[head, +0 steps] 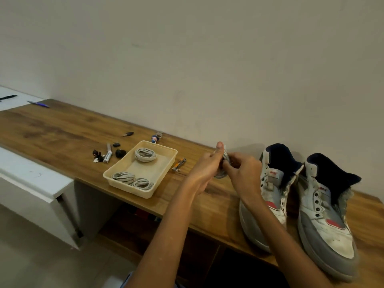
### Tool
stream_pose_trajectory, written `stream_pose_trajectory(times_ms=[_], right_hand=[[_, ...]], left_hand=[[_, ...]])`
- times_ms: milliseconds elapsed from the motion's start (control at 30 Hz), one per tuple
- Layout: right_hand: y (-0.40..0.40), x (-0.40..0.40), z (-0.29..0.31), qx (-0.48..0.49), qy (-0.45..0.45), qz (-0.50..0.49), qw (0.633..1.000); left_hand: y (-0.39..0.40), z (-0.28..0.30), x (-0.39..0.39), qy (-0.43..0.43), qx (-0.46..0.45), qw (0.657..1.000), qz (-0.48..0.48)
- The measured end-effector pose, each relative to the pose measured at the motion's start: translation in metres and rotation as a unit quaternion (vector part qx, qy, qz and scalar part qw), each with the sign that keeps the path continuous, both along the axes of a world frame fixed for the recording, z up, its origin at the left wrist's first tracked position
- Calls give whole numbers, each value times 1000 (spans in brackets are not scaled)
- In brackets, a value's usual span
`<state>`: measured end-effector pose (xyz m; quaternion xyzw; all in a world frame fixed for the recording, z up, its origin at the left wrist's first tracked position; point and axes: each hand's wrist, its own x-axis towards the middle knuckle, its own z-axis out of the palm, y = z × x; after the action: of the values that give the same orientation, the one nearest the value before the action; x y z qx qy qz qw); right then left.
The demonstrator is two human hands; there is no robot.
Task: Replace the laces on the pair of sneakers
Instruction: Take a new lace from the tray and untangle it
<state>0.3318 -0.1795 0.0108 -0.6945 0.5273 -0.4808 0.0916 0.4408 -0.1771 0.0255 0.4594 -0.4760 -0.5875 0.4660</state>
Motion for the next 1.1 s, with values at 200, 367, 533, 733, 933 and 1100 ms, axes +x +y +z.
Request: stream_pose_trajectory(times_ms=[200,367,533,733,933,1100], right_hand=[[-15,57,12,31,22,25,999],[-34,106,26,43,91,79,992],[-44,151,30,43,130,121,983],[-45,195,19,84,147,139,976],[-59,185,15,150,119,91,977],[-90,166,6,274,86,21,958]], left_hand=[[-8,1,24,71,24,984,162],[-6,5,61,132,-5,959,249],[-1,7,96,195,-8,921,338],[7,0,120,160,2,872,463],[17,0,122,140,-20,854,501],[16,0,122,234,37,842,485]])
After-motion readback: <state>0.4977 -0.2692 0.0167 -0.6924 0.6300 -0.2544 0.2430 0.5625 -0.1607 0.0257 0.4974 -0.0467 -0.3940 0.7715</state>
